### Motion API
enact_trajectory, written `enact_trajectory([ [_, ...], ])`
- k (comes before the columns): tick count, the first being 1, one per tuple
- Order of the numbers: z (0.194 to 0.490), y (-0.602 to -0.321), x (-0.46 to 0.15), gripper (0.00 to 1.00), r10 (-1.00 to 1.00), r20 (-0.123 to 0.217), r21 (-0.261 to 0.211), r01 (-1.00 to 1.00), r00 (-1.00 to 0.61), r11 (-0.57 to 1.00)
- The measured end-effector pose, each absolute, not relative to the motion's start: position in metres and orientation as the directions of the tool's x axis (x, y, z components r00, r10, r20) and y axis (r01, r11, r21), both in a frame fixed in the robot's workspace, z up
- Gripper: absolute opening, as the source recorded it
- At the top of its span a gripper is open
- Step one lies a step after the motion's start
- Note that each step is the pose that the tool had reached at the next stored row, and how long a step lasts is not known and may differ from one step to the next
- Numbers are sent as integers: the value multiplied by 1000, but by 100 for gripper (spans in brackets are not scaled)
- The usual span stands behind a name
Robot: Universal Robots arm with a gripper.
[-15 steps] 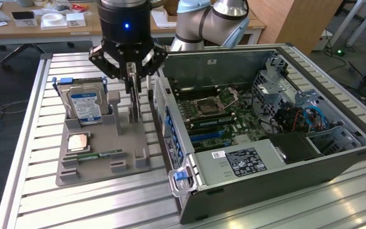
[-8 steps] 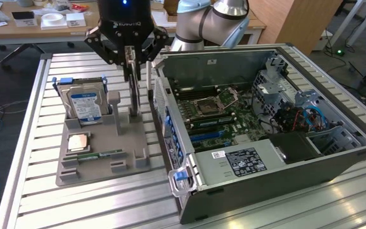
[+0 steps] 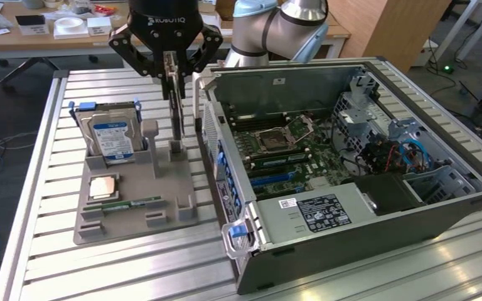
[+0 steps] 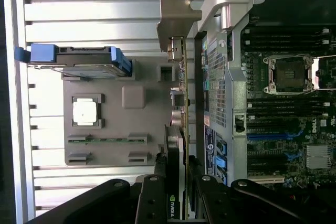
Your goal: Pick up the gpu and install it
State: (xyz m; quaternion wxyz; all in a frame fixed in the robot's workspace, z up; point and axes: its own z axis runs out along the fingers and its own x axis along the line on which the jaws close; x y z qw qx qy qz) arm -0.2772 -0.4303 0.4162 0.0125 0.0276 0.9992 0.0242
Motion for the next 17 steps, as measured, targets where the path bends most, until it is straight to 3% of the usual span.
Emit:
enact_trajectory([
  [17, 416, -430, -250, 27, 56, -24, 49, 55, -998, 997],
])
